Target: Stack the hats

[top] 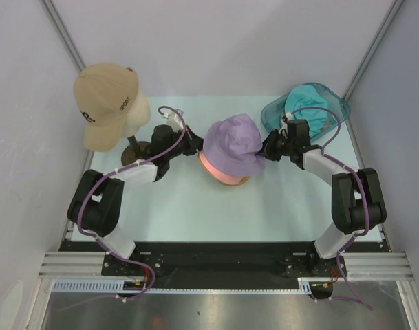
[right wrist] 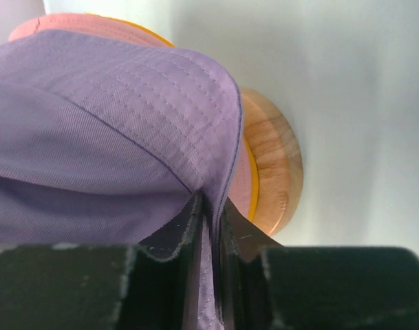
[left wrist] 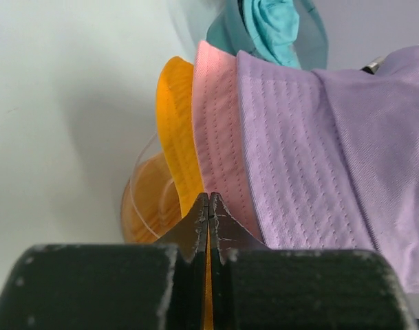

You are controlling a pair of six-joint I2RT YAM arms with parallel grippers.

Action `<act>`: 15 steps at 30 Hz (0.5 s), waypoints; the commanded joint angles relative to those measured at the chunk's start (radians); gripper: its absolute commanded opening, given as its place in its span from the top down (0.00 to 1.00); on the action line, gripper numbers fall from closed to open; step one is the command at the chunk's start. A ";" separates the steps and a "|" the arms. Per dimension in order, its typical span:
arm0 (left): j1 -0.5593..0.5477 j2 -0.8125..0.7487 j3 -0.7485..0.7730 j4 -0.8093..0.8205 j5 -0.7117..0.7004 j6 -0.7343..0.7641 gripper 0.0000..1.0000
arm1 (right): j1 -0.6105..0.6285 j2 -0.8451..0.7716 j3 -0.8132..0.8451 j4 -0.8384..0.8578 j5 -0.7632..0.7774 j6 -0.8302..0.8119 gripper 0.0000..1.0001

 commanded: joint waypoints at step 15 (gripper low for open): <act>-0.005 -0.433 -0.019 -0.512 -0.206 0.094 0.68 | 0.062 -0.040 0.002 -0.101 0.000 -0.120 0.78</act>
